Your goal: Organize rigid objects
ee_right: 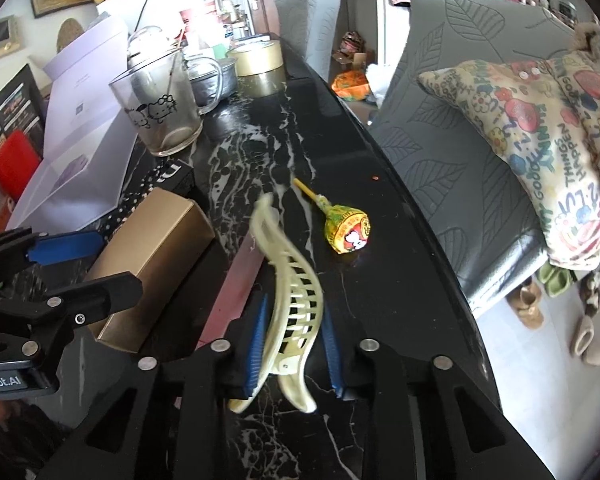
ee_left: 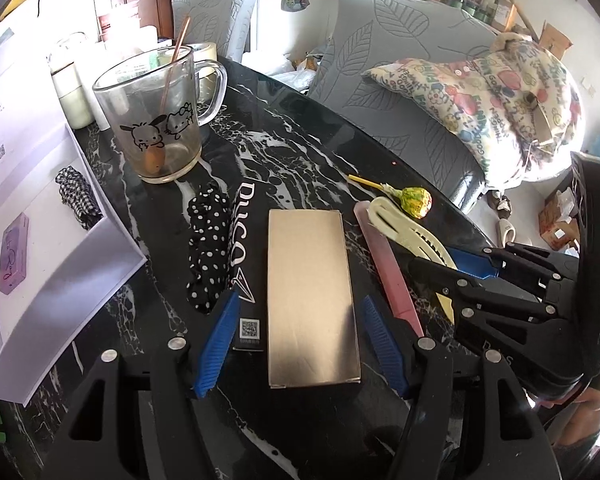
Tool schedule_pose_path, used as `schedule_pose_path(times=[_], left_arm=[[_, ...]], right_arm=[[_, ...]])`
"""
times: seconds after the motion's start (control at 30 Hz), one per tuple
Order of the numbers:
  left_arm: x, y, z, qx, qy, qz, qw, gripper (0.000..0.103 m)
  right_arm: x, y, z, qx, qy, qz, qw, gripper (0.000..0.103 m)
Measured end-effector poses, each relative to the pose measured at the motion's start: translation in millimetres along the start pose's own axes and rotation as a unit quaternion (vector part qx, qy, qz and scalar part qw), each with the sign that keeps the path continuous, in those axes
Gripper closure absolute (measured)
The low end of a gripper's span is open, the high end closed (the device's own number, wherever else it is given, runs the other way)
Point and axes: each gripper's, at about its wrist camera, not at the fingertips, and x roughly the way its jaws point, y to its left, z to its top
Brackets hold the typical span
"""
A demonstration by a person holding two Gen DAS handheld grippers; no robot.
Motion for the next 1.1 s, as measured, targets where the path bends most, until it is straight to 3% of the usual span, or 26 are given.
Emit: schedule_pose_path(times=[0.13, 0.17, 0.2, 0.23, 0.33, 0.47, 0.6, 0.77, 0.87, 1.1], left_arm=[[-1.3, -5.1, -3.0, 0.006, 0.001, -0.008, 1.0000, 0.039], [-1.3, -6.8, -4.1, 0.008, 0.002, -0.009, 0.9999, 0.043], [-1.1, -8.8, -4.8, 0.010, 0.005, -0.009, 0.9999, 0.055], [-0.1, -11.2, -5.6, 0.013, 0.008, 0.001, 0.9999, 0.056], [3.6, -11.4, -5.4, 0.010, 0.009, 0.010, 0.9999, 0.057], [15.7, -3.2, -4.6, -0.014, 0.029, -0.005, 0.9995, 0.057], [19.3, -5.8, -2.7, -0.015, 0.018, -0.009, 0.9997, 0.057], [19.5, -17.3, -5.2, 0.017, 0.018, 0.008, 0.9997, 0.059], [13.9, -24.4, -15.0, 0.034, 0.022, -0.001, 0.9992, 0.059], [-2.8, -30.7, -42.8, 0.060, 0.032, -0.012, 0.9976, 0.059]], right_arm=[[-4.9, 0.4, -6.4, -0.008, 0.000, -0.010, 1.000, 0.080], [-6.8, -0.3, -9.0, -0.009, 0.000, -0.011, 1.000, 0.080], [-8.3, -0.8, -11.0, -0.009, 0.000, -0.011, 1.000, 0.080], [-9.9, -1.7, -13.1, -0.006, 0.000, -0.008, 1.000, 0.080], [-14.5, -6.5, -18.2, 0.003, 0.001, 0.002, 1.000, 0.080], [-17.1, -6.9, -20.8, 0.002, 0.002, -0.003, 1.000, 0.080], [-17.9, -5.5, -21.8, -0.001, 0.001, -0.006, 1.000, 0.080], [-18.5, -4.7, -24.2, -0.006, -0.005, -0.012, 1.000, 0.081], [-23.9, -2.3, -31.7, -0.018, -0.014, -0.032, 0.999, 0.081], [-36.9, -0.7, -49.8, -0.022, -0.003, -0.024, 0.999, 0.081]])
